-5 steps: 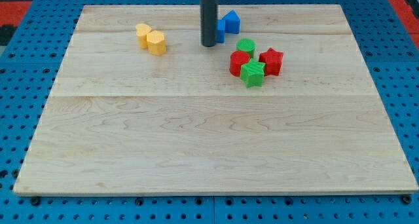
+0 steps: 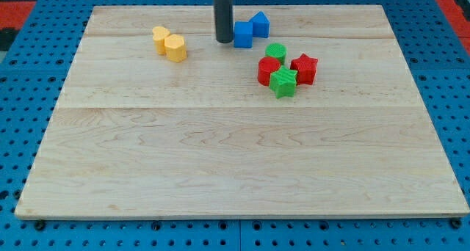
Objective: Form a diagonal line with the blue cubegreen circle and the red star
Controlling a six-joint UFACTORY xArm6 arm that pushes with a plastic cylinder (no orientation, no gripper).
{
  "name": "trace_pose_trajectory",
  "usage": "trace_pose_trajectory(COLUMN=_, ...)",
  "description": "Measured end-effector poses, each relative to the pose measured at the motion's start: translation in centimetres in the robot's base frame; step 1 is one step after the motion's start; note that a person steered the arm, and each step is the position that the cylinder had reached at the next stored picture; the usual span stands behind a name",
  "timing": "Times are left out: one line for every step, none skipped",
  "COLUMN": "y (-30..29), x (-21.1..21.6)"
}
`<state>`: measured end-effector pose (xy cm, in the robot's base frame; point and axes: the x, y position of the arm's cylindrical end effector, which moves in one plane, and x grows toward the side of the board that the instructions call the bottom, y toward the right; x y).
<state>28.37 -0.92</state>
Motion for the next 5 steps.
trace_pose_trajectory(y=2.8, x=0.0)
trace_pose_trajectory(y=3.0, x=0.0)
trace_pose_trajectory(y=3.0, x=0.1)
trace_pose_trajectory(y=5.0, x=2.0)
trace_pose_trajectory(y=9.7, x=3.1)
